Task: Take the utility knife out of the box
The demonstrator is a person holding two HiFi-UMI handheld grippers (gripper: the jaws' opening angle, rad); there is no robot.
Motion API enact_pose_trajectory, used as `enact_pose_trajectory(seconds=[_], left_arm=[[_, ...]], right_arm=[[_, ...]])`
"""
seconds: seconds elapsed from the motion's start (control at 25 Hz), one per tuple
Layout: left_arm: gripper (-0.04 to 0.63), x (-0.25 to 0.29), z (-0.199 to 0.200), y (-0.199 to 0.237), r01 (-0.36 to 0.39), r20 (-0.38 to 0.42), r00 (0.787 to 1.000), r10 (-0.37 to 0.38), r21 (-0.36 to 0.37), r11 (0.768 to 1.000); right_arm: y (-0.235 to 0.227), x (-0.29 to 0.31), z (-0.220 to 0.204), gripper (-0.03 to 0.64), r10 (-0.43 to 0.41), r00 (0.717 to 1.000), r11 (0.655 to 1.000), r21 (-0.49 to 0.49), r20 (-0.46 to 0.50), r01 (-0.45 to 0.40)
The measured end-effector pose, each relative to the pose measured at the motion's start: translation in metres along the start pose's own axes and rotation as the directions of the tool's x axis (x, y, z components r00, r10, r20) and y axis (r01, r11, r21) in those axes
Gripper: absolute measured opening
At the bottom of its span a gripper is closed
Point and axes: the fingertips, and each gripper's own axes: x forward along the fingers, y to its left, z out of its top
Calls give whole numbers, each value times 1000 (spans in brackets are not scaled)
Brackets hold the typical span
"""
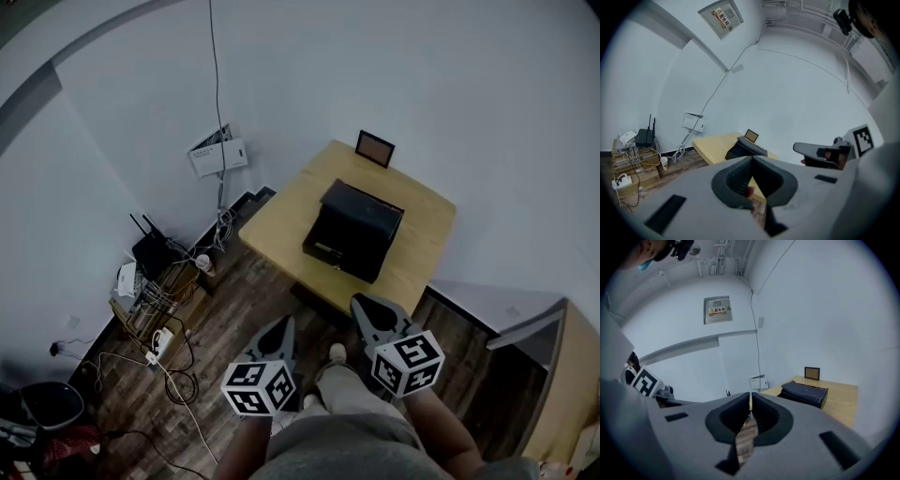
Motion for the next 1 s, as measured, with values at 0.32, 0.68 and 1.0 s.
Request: enact_pose_trajectory(seconds=[0.32, 0.68, 1.0], left_arm=[[3, 52, 15, 13, -46, -9, 999, 46, 2, 999], [3, 120, 29, 23, -78, -18, 997, 78, -30, 996], [3, 165, 27, 28, -105, -45, 994, 103, -62, 992]], right_arm=[[-46, 42, 12, 2, 19, 1000, 1000, 13, -14, -19], [-93, 91, 30, 2, 61, 996, 998, -14, -58, -62], [-122, 134, 28, 2, 123, 979, 987, -85, -161, -138]])
